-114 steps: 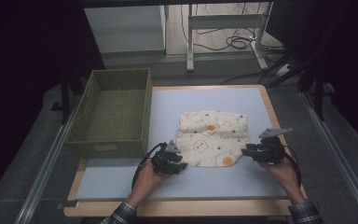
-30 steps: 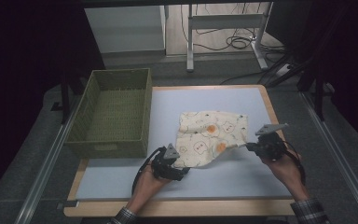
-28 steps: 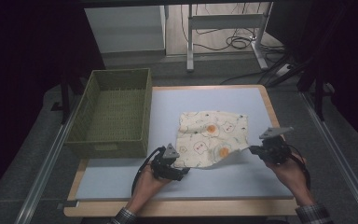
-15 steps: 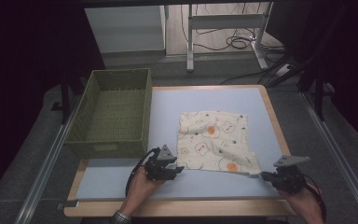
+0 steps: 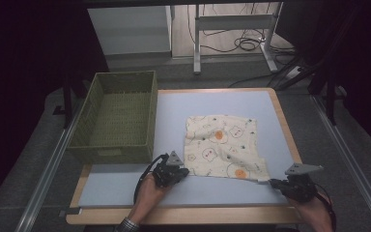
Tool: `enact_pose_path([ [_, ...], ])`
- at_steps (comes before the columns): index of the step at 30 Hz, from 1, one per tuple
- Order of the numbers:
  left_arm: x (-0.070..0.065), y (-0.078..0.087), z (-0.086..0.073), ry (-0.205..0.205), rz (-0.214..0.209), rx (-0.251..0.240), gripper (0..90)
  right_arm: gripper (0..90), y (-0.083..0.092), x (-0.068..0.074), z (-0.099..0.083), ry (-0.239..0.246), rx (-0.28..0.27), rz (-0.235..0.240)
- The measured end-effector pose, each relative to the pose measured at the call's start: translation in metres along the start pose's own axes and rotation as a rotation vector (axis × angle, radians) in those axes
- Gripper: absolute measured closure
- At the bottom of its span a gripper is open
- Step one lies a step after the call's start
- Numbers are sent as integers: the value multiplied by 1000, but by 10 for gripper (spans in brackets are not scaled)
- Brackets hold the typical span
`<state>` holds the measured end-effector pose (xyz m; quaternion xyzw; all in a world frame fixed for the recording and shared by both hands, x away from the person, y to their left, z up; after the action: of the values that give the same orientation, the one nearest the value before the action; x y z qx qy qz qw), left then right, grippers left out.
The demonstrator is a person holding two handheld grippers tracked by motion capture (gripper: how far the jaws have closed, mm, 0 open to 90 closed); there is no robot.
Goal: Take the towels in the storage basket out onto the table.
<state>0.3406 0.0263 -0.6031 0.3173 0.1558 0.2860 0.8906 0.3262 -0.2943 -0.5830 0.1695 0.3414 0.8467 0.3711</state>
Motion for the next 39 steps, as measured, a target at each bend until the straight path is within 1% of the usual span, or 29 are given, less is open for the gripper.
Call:
enact_pose_path([
  [2,-2,8,1,6,-12,-8,873,873,3,2,1,3,-8,6],
  [3,-3,12,1,0,-13,-11,872,873,5,3,1,6,-10,8],
  [4,-5,16,1,7,-18,-18,871,873,7,4,0,5,-13,10],
  [6,-9,22,-1,3,-25,-12,868,873,11,8,-1,6,-15,18],
  [7,-14,25,-6,2,-33,2,866,873,13,12,-4,8,-19,26],
  [8,-14,25,-6,2,-33,2,865,873,13,12,-4,8,-19,26],
  [12,-27,27,-18,-5,-59,33,858,871,17,23,-15,6,-2,47],
  [13,-29,27,-20,-11,-60,36,848,866,17,25,-19,5,6,53],
  [14,-29,28,-20,-17,-53,33,818,852,18,27,-21,-3,8,66],
  [16,-26,32,-17,-16,-34,15,709,799,24,28,-21,-20,-12,87],
  [18,-20,35,-12,-4,-17,1,588,741,30,25,-17,-35,-32,95],
  [19,-18,36,-9,5,-12,-1,553,720,32,24,-15,-46,-37,99],
  [20,-15,35,-7,7,-6,-4,475,677,33,19,-12,-46,-41,84],
  [21,-12,34,-4,9,1,-9,475,677,33,19,-12,-46,-41,84],
  [22,-11,32,-2,15,3,-11,444,661,32,18,-11,-44,-41,83],
  [24,-5,26,3,9,12,-13,368,593,27,14,-6,-43,-47,75],
  [25,-1,18,7,12,17,-14,333,542,20,8,0,-40,-53,39],
  [26,-1,18,7,12,17,-14,298,542,20,8,0,-40,-53,39],
  [27,2,14,10,10,20,-18,283,503,12,4,8,-23,-65,22],
  [28,4,10,12,9,26,-18,283,503,12,4,8,-23,-65,22],
  [30,9,2,17,18,26,-10,230,465,4,-1,16,-7,-72,-7],
  [32,15,-5,22,29,40,-4,202,435,-3,-6,24,7,-77,-11],
  [35,25,-13,30,31,68,9,170,355,-12,-14,35,1,-76,-40],
  [36,28,-15,32,34,70,14,156,338,-16,-18,39,0,-75,-46],
  [37,32,-20,38,46,67,14,143,317,-21,-24,44,-8,-76,-48],
  [38,32,-20,38,46,67,14,133,317,-21,-24,44,-8,-76,-48],
  [39,34,-23,41,50,67,21,133,309,-24,-27,46,-14,-73,-48],
])
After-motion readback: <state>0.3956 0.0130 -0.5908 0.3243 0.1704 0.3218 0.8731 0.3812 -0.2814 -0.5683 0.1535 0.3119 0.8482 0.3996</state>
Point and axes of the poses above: each handheld gripper's, and its own axes: y roughly backward along the jaws, z roughly out of its top, x roughly to its left, the point moved 10 cm from there along -y, roughly forward along the jaws, and after that the axes turned 4 degrees about -x, right-handed, at the moved point
